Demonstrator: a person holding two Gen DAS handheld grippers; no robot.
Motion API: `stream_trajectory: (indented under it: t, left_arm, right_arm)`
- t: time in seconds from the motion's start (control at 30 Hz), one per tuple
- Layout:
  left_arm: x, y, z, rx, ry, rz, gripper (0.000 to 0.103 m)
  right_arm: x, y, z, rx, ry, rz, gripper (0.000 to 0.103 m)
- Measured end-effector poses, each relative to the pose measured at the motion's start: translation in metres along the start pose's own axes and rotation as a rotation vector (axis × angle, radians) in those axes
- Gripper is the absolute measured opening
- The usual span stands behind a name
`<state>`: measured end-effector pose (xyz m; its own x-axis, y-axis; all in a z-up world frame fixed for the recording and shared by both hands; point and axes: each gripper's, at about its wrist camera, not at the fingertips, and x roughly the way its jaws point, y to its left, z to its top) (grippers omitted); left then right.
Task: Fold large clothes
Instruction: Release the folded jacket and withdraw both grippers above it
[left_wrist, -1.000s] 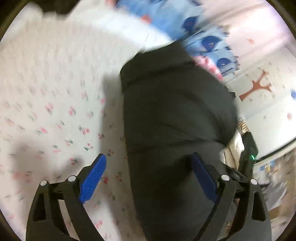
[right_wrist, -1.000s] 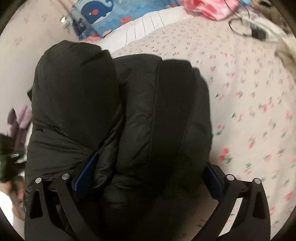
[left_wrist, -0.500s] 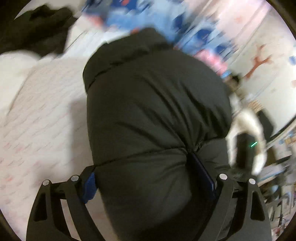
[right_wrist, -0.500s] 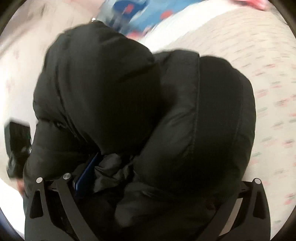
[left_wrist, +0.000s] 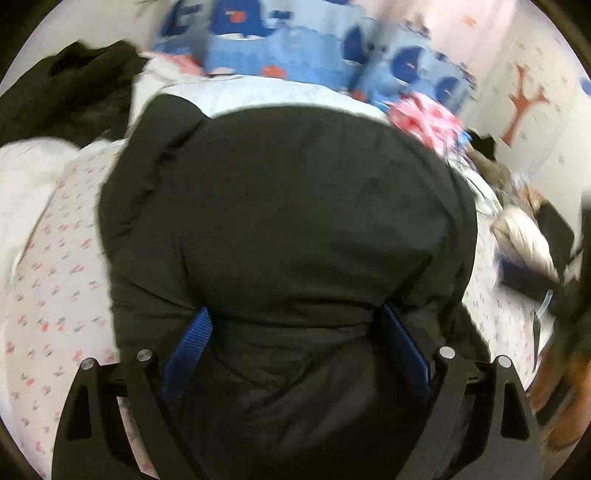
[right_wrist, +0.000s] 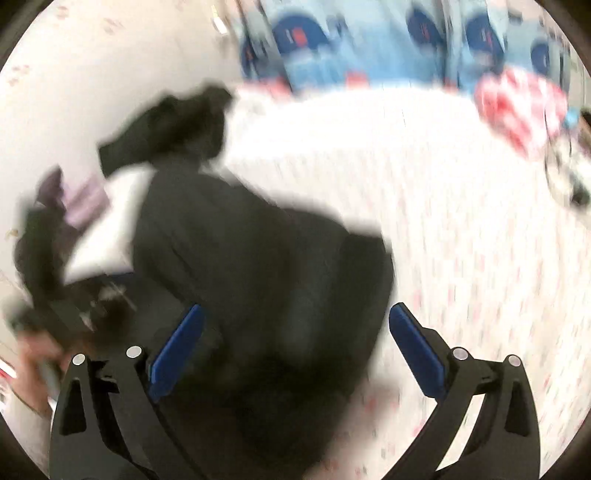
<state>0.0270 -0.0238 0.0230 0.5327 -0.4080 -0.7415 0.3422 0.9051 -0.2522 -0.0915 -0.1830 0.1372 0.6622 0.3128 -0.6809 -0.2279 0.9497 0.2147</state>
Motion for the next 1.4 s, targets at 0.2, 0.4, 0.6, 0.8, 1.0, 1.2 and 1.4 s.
stream_trajectory:
  t: [0.2, 0.4, 0.6, 0.8, 1.0, 1.2, 1.4]
  left_arm:
    - [0.005, -0.01, -0.015, 0.124, -0.03, -0.027, 0.087]
    - [0.003, 0.015, -0.013, 0.074, 0.011, -0.165, 0.087]
    - [-0.017, 0.03, -0.013, 0.018, 0.004, -0.187, 0.087]
    - [-0.031, 0.043, -0.014, -0.041, -0.017, -0.196, 0.088]
    - [-0.04, 0.033, -0.023, 0.003, -0.034, -0.098, 0.088]
    - [-0.044, 0.03, -0.03, 0.016, -0.047, -0.054, 0.092]
    - [-0.039, 0.027, -0.031, 0.035, -0.04, -0.035, 0.092]
  right_arm:
    - [0.119, -0.022, 0.036, -0.001, 0.131, -0.174, 0.097]
    - [0.188, -0.104, -0.015, 0.321, 0.237, -0.007, 0.097]
    - [0.094, -0.096, -0.012, 0.255, 0.091, 0.087, 0.097]
    - [0.102, -0.07, -0.098, 0.148, 0.264, 0.03, 0.097]
    - [0.045, -0.067, -0.096, 0.22, 0.181, 0.099, 0.097]
    - [0.063, -0.047, -0.135, 0.212, 0.421, 0.205, 0.097]
    - [0.013, -0.039, -0.051, 0.123, 0.097, 0.046, 0.097]
